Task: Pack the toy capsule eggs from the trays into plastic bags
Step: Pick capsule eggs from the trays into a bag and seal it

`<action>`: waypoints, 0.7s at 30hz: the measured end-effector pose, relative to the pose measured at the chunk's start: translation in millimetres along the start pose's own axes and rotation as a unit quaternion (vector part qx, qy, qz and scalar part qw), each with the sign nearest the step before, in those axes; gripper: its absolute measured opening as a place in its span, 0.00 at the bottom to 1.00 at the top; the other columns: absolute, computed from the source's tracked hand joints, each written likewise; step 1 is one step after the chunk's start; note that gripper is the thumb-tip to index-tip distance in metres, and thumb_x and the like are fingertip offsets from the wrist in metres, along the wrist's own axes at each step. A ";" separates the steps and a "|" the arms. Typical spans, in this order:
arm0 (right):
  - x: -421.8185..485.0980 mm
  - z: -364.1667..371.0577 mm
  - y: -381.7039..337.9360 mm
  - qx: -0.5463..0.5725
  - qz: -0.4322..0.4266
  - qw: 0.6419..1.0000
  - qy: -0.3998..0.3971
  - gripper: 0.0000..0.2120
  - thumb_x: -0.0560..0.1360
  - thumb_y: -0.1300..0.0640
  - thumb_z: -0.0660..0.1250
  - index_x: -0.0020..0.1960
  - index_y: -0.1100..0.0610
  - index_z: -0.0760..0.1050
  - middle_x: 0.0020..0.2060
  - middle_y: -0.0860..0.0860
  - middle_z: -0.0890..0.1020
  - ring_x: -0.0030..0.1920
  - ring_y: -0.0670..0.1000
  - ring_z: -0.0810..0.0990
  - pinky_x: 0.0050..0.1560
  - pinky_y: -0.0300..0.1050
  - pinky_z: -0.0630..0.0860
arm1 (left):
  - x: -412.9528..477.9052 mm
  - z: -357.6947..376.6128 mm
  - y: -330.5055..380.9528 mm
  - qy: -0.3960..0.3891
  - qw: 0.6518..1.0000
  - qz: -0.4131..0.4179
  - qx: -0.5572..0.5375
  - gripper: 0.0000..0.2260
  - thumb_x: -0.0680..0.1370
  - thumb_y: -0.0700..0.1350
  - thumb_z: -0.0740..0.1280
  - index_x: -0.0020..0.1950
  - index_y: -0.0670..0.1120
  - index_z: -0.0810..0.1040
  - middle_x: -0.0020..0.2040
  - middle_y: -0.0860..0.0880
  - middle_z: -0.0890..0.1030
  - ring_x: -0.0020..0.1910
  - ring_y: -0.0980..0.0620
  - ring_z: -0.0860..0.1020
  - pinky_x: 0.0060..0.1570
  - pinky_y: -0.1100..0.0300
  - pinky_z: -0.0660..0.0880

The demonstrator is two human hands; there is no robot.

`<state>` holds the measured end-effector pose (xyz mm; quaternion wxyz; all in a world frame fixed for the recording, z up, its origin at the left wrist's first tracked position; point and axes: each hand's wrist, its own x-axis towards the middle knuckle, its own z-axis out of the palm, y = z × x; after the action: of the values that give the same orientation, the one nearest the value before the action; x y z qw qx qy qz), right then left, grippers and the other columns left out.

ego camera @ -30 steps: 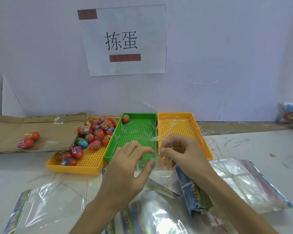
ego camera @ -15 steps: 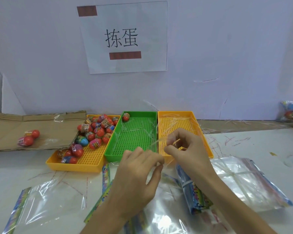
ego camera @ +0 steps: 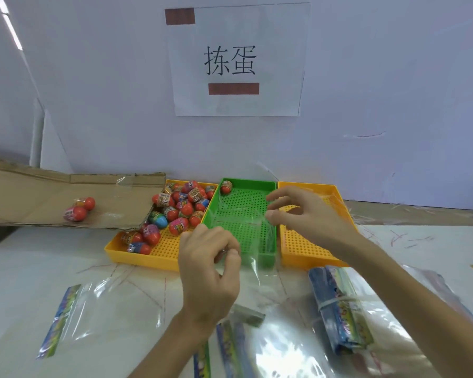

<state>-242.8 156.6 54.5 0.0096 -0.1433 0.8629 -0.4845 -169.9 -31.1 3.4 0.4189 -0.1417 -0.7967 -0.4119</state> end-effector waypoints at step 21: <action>164.2 179.4 -41.2 -0.401 -0.183 0.896 -0.057 0.31 0.70 0.44 0.72 0.70 0.52 0.71 0.62 0.58 0.74 0.62 0.63 0.72 0.58 0.56 0.75 | 2.6 -4.9 1.8 0.094 0.992 0.080 -0.012 0.11 0.68 0.41 0.59 0.25 0.42 0.67 0.25 0.51 0.66 0.29 0.52 0.62 0.36 0.53 0.60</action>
<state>-362.6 -55.2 13.9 -0.0888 -0.3176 0.9406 -0.0813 -167.8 -34.1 7.9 0.5218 -0.1704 -0.7347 -0.3986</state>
